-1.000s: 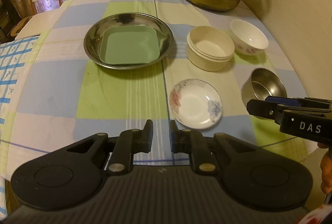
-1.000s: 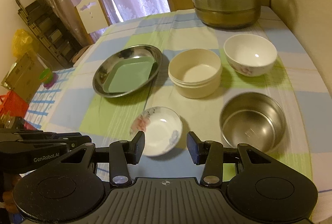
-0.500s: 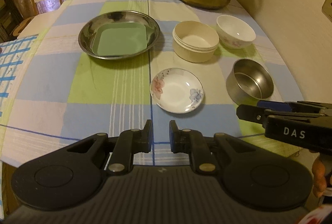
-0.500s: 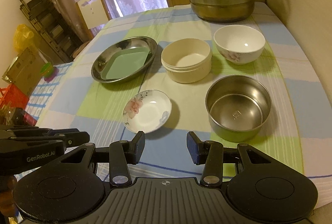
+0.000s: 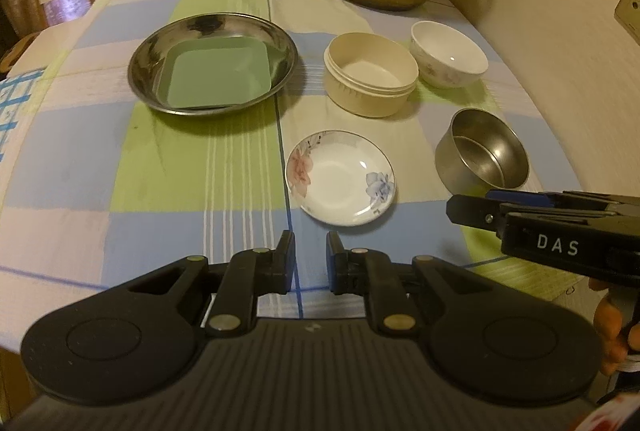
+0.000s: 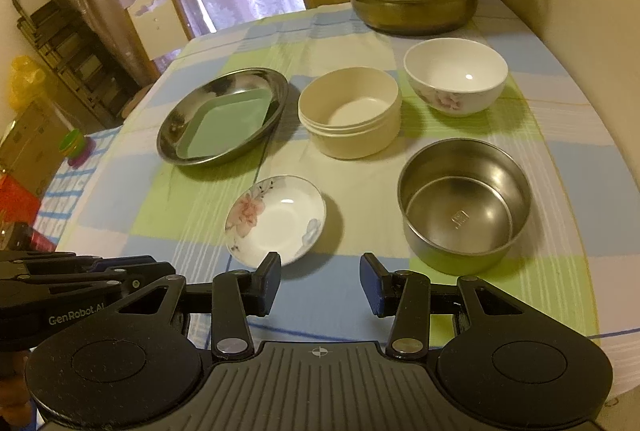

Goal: Organize plates and bowls
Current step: 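Move the right gripper to the white floral saucer and grip its rim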

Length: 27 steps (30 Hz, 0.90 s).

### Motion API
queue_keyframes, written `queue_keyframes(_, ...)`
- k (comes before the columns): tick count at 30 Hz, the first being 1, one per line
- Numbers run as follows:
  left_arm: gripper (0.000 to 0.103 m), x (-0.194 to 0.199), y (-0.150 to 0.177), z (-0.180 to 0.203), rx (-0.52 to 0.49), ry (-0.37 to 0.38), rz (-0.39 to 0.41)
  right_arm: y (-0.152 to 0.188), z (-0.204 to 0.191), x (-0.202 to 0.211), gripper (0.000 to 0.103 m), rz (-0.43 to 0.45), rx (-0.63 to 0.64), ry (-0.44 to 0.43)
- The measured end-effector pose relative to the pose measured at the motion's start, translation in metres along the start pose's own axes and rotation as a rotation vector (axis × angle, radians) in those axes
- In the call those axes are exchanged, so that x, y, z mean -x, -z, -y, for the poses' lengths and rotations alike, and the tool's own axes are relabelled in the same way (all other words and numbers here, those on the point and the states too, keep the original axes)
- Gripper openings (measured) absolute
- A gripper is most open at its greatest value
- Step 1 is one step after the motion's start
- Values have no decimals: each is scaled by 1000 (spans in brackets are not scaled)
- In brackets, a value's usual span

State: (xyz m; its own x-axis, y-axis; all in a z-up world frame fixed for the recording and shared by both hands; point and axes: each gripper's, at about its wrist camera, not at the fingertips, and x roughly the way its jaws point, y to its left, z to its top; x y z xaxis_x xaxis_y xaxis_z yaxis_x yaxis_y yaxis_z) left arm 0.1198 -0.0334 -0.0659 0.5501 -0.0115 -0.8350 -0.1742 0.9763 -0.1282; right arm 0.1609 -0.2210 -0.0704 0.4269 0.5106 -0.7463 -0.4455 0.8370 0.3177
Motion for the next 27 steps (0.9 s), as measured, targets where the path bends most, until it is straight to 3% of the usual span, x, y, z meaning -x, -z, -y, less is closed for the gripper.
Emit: queue_keyframes(27,14,-67,-40,-32,-114,109,-66,-13,-6,-60,45,-60,-128,101)
